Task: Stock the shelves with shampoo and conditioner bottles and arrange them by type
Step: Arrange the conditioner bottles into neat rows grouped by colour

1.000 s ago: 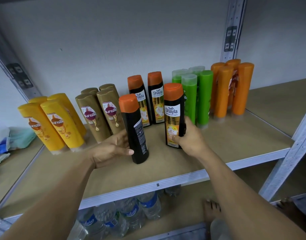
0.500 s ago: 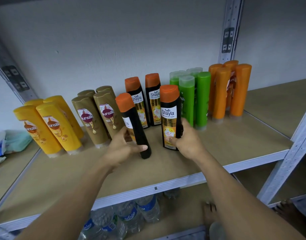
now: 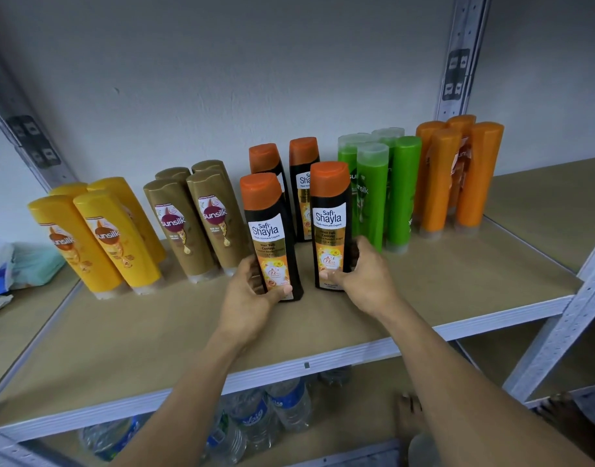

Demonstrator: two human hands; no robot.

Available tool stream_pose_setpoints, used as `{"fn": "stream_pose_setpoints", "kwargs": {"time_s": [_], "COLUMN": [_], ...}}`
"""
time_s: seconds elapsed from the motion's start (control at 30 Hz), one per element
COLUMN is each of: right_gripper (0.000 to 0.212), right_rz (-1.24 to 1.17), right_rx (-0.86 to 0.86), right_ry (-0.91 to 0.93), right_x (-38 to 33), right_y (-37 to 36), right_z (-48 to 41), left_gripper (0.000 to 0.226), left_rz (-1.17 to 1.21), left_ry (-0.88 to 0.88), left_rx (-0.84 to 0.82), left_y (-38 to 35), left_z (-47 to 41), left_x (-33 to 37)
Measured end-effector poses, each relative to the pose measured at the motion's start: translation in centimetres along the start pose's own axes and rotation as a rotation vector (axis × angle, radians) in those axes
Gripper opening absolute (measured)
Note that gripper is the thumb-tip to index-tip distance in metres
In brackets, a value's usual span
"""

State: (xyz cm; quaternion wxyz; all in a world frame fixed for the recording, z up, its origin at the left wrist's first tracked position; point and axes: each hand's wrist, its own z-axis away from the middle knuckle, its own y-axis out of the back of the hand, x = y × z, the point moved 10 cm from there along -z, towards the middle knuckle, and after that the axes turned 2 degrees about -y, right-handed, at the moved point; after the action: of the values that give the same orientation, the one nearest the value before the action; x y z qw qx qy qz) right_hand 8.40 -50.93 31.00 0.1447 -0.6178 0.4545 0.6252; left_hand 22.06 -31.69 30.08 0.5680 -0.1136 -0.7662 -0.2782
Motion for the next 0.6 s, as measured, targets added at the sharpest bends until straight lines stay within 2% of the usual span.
{"fn": "stream_pose_setpoints", "kwargs": {"time_s": [0.23,0.4,0.6], "right_gripper": [0.068,0.062,0.058], "right_rz": [-0.059,-0.059,-0.019], "right_rx": [-0.033,-0.019,0.093], "right_ry": [-0.006,0.035,0.109], "right_x": [0.3,0.1,-1.0], "right_y": [-0.6,-1.1,-1.2], "right_z": [-0.6,-1.0,-1.9], "left_gripper": [0.07,0.069,0.061], "left_rz": [-0.034,-0.055,-0.079], "left_ry": [-0.042,-0.057,-0.034], "left_rx": [0.182,0.18,0.212], "left_y": [-0.1,-0.8,-0.9], "left_z": [-0.4,-1.6,-3.7], "left_x": [0.7,0.6,0.0]}}
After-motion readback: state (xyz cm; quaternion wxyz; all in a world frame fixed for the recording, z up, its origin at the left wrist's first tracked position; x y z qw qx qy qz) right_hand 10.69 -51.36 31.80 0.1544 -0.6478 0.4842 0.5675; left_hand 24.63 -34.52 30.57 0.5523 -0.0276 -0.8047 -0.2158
